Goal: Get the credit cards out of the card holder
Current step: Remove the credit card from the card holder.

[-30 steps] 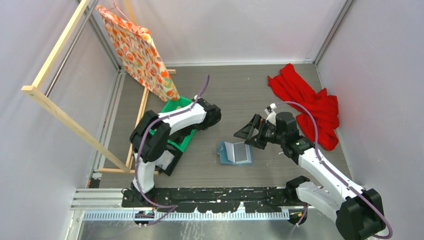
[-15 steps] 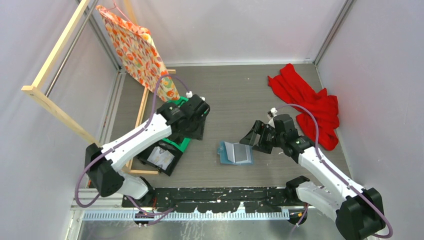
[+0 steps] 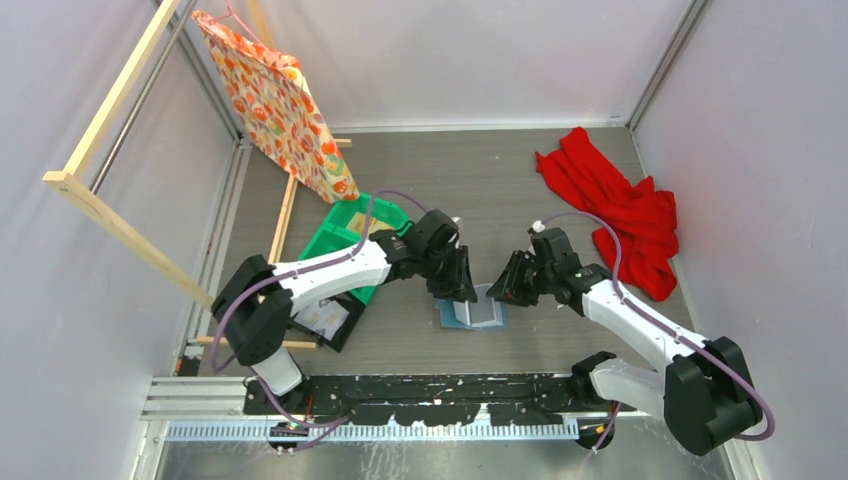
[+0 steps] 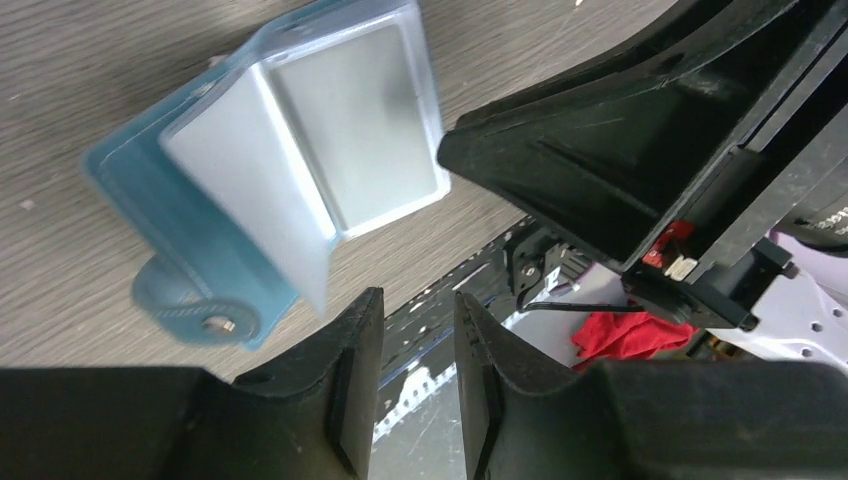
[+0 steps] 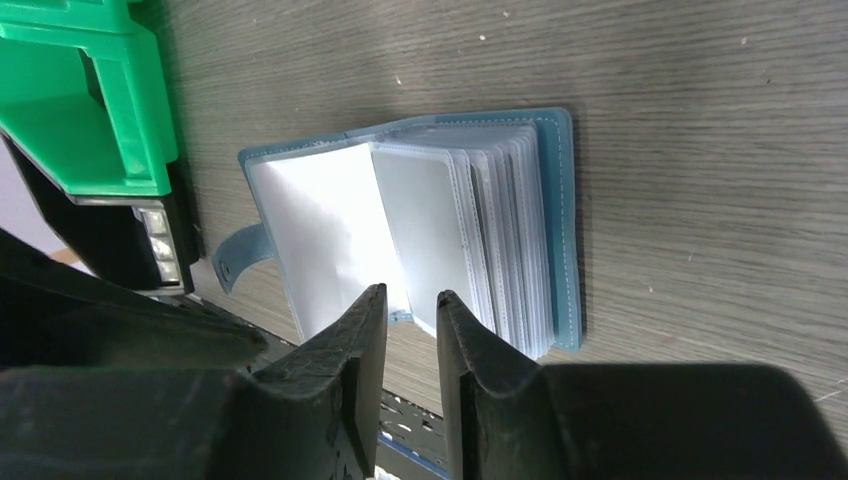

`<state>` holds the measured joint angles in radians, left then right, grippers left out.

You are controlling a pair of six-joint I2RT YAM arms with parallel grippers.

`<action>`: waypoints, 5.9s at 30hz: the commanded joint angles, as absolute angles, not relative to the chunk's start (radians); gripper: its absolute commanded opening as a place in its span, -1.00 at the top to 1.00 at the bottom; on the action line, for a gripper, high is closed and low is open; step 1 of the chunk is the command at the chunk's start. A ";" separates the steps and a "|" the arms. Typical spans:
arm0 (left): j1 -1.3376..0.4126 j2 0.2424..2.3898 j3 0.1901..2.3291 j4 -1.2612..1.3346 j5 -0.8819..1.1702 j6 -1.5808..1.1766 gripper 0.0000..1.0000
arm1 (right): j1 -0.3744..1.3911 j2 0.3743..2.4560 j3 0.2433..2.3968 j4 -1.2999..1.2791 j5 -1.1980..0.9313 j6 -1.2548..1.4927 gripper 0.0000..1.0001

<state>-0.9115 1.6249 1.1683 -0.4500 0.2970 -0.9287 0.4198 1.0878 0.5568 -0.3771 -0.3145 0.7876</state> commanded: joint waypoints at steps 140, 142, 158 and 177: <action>-0.772 1.554 0.954 -0.132 0.451 -0.999 0.21 | 0.585 1.178 0.442 0.034 -0.337 0.921 0.50; -0.772 1.599 0.970 -0.187 0.425 -0.975 0.25 | 0.584 1.189 0.454 0.026 -0.333 0.922 0.50; -0.757 1.779 0.939 -0.208 0.400 -0.951 0.33 | 0.586 1.251 0.498 -0.038 -0.277 0.936 0.35; -0.735 1.871 0.908 -0.215 0.391 -0.923 0.99 | 0.610 1.301 0.514 -0.119 -0.155 0.977 0.31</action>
<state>-0.7303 1.8015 0.9310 -0.1860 0.4786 -0.9627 0.6052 1.2915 0.4908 -0.0540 -0.2539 0.9737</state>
